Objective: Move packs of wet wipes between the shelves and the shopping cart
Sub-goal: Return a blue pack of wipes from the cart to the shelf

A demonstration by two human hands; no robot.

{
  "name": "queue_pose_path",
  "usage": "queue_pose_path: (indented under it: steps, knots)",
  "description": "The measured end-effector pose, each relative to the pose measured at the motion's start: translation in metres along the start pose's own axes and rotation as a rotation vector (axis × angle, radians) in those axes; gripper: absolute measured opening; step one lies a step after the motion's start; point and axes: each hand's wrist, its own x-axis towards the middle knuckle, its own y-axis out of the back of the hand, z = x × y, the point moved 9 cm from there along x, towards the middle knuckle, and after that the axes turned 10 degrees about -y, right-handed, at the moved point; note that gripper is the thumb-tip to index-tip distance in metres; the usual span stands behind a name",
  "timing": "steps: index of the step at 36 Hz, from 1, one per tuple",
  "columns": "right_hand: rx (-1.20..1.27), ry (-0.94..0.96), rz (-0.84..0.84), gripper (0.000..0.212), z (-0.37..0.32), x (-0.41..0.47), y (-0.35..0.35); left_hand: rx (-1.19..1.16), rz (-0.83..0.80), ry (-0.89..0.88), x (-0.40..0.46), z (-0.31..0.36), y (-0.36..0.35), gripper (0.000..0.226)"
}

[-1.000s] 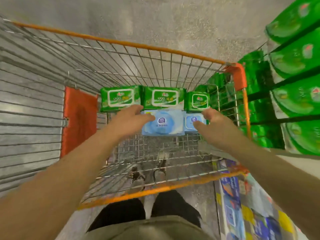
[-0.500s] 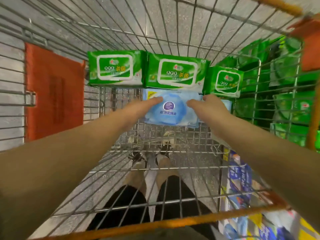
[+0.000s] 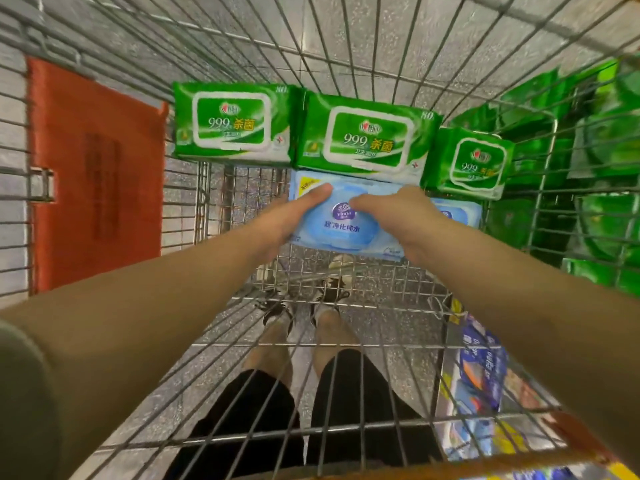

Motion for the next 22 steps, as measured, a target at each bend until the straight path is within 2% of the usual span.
queue_pose_path:
  steps: [2,5,8,10,13,18,22]
  knots:
    - [-0.008,-0.002,0.024,0.093,0.000,0.002,-0.003,-0.026,0.022,-0.022,0.003,-0.002,0.001,0.106]
    - [-0.013,0.009,0.035,0.102,0.004,0.006,-0.002,-0.035,0.006,-0.033,0.005,-0.007,-0.005,0.088]
    - [-0.021,0.023,0.025,0.100,0.015,0.010,-0.005,-0.082,0.017,-0.021,0.003,-0.013,0.000,0.078]
    - [-0.059,0.046,0.000,0.095,0.021,0.009,-0.010,-0.070,0.021,-0.016,-0.002,-0.019,0.010,0.062]
    - [-0.082,0.093,-0.052,0.098,0.027,0.011,-0.017,-0.045,-0.024,0.004,-0.010,-0.029,0.018,0.052]
    - [-0.320,0.150,0.041,0.124,0.023,0.009,-0.032,-0.063,-0.076,0.015,-0.011,-0.029,0.014,0.067]
    - [-0.238,0.156,0.014,0.132,0.016,0.011,-0.036,-0.108,-0.036,0.004,-0.005,-0.030,0.014,0.082]
